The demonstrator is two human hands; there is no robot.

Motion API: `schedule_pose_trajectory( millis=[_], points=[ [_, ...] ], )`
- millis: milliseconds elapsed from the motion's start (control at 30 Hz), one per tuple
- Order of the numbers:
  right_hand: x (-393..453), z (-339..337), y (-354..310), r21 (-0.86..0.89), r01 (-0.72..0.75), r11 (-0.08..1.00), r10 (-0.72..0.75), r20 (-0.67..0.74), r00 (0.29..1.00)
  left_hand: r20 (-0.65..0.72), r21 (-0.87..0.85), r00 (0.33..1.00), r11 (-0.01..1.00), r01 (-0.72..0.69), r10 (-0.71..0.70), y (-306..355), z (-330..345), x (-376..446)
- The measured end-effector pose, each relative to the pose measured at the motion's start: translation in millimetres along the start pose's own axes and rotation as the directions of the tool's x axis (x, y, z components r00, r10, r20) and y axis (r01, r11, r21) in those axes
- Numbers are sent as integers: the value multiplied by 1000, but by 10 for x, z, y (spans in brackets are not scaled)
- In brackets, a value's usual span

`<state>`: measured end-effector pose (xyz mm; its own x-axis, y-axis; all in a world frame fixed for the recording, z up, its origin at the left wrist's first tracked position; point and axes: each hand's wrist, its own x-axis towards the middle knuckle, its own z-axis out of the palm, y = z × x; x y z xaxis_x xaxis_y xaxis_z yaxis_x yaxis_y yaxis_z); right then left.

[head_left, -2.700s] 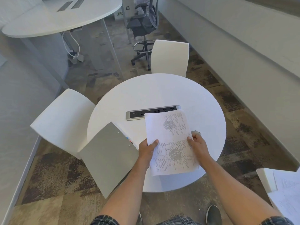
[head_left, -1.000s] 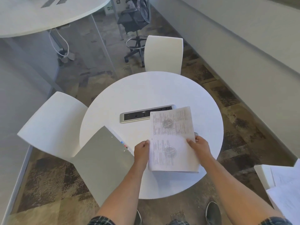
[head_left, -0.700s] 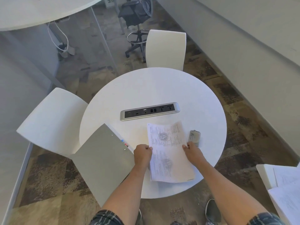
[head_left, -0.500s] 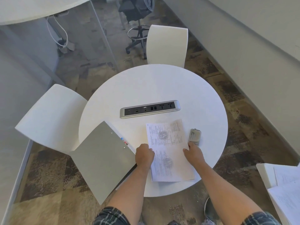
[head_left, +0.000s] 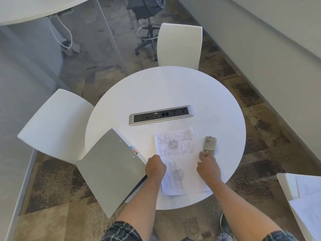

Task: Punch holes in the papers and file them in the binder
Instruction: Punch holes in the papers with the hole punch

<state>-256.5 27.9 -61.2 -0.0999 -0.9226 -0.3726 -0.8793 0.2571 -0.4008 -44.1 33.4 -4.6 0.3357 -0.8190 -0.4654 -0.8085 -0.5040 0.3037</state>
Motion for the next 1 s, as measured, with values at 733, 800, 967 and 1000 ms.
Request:
schedule_pose_trajectory(
  millis=[733, 800, 967, 1000],
  points=[
    [539, -473, 307, 371, -222, 902, 250, -28, 968, -47, -269, 998, 962, -49, 38, -99, 175, 120],
    [563, -478, 287, 340, -228, 912, 244, -4, 970, -47, -274, 998, 961, -46, 35, -123, 224, 108],
    [486, -607, 324, 249, -188, 950, 179, 60, 982, -64, -277, 998, 961, -28, 11, -152, 302, 70],
    [467, -636, 358, 235, -173, 956, 159, 77, 984, -66, -276, 998, 961, -31, 13, -148, 309, 68]
  ],
)
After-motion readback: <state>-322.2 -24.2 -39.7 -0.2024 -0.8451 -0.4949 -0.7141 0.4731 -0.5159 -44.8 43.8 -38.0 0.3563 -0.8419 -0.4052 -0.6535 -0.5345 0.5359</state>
